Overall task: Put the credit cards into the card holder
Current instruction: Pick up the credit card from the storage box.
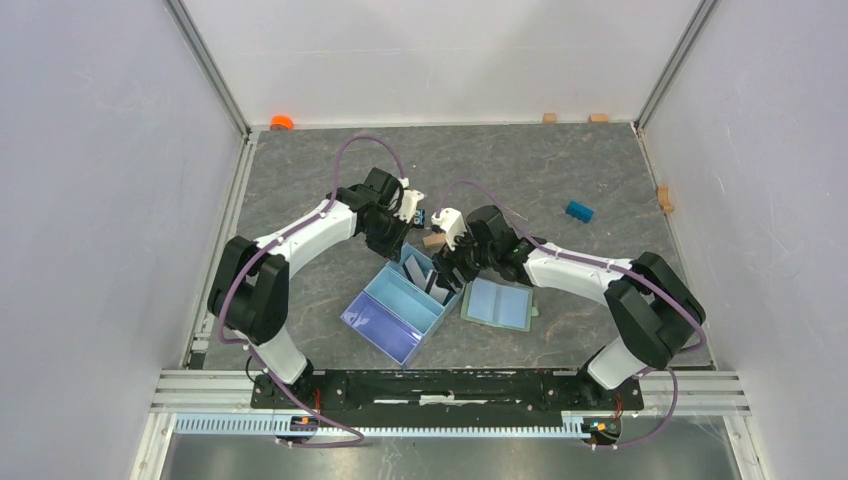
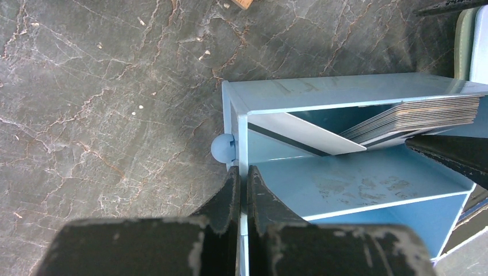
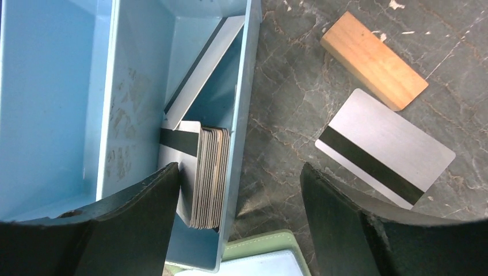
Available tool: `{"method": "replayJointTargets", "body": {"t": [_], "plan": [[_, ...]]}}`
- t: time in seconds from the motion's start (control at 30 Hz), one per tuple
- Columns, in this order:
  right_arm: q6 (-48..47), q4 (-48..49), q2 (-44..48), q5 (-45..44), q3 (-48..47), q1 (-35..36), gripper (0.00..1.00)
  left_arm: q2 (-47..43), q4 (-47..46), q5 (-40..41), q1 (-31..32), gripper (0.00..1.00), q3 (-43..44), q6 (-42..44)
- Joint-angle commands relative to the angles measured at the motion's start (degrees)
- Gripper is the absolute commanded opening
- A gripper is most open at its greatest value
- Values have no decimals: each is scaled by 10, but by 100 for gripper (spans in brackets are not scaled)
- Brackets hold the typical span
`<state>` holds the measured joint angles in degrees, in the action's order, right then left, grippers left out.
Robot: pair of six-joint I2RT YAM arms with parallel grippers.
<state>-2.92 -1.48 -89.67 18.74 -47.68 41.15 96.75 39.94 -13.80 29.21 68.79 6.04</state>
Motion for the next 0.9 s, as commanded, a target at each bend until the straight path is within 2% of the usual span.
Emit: {"method": "replayJointTargets", "body": {"t": [0.0, 0.37, 0.57, 0.7, 0.87], "plan": [[-9, -8, -2, -42, -37, 2, 80, 24, 5, -10, 1, 2, -2, 2], [-15, -27, 24, -72, -34, 0, 70, 24, 6, -6, 2, 2, -3, 2], [-13, -29, 40, -61, -33, 0, 68, 26, 5, -7, 2, 2, -3, 2], [-15, -31, 37, -53, -33, 0, 63, 27, 6, -6, 1, 2, -3, 3], [-15, -31, 39, -47, -31, 0, 52, 27, 6, -7, 2, 2, -3, 2]]}}
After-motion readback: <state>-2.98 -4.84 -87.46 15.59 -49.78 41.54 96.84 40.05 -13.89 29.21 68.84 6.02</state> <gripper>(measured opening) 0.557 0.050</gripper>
